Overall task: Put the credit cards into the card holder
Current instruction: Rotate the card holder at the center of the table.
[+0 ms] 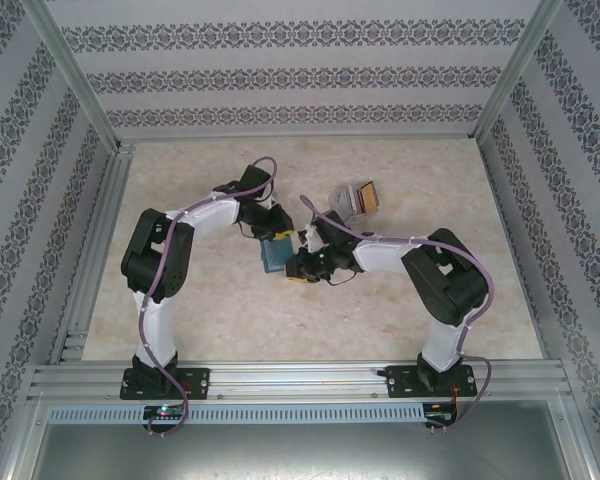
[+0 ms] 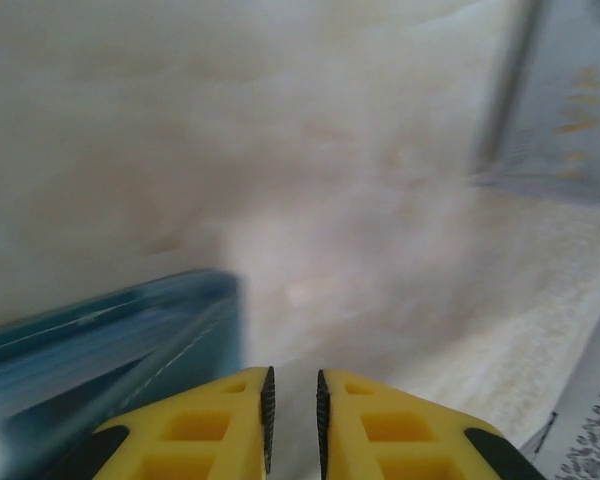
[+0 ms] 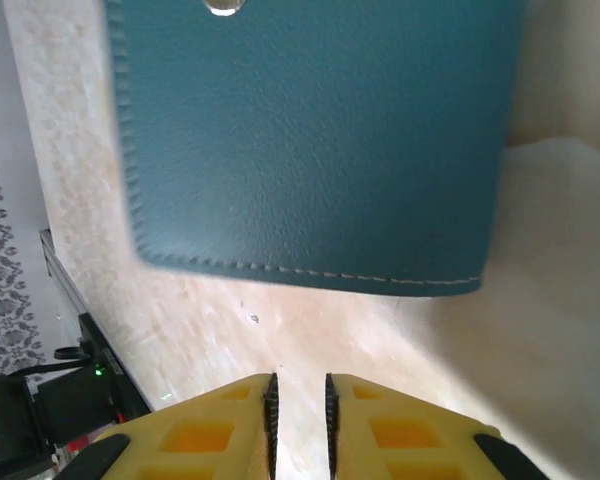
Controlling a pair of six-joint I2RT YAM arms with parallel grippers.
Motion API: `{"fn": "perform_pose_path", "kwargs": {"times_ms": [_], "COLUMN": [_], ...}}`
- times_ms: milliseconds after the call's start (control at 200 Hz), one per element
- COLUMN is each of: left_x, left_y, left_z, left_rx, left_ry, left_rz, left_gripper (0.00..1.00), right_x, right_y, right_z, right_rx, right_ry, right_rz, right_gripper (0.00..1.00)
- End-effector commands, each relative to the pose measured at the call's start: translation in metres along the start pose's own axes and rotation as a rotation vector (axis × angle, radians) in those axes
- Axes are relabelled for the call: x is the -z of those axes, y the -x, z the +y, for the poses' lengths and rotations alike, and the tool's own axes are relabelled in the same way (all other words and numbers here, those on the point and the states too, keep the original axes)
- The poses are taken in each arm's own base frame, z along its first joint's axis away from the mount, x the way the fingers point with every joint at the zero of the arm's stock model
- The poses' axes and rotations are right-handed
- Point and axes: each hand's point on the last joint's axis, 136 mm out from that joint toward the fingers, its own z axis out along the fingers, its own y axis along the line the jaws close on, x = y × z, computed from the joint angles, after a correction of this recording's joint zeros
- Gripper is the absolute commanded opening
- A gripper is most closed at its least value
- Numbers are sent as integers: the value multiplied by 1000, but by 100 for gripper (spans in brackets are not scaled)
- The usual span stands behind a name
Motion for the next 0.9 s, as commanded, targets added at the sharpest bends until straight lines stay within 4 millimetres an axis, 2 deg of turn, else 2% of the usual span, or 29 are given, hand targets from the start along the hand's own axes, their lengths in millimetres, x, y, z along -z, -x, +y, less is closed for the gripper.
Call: {"fn": "perform_pose_path", "kwargs": {"times_ms": [0, 130, 340, 460, 565, 635, 749, 829, 894], "left_x": [10, 19, 20, 21, 22, 23, 23, 26, 28], "left_y": [-3, -12, -27, -34, -36, -37, -37, -35, -33], "left_z": [28, 48, 67, 72, 73, 74, 78, 79, 77], "left_rx": [12, 32, 60, 76, 87, 90, 94, 96, 95], "left_ry": [53, 89, 124, 121, 119, 124, 142, 149, 147], "left_rz": [-28, -46, -38, -39, -42, -41, -44, -56, -65], "left_gripper": [21, 21, 22, 23, 23, 23, 22, 22, 22], "right_x": [-5, -3, -19, -30, -36, -27, 5, 32, 47], "right_y": [28, 60, 107, 128, 136, 137, 133, 123, 107], "right_z": [4, -1, 18, 27, 36, 40, 43, 41, 37], "right_rx": [18, 28, 53, 69, 88, 111, 177, 238, 293], "right_ry": [0, -27, 34, 49, 69, 56, 3, -69, -124], "right_rz": [-64, -115, -102, -74, -38, -56, -103, -134, -129], "right_gripper": [23, 23, 23, 23, 24, 24, 25, 26, 27]}}
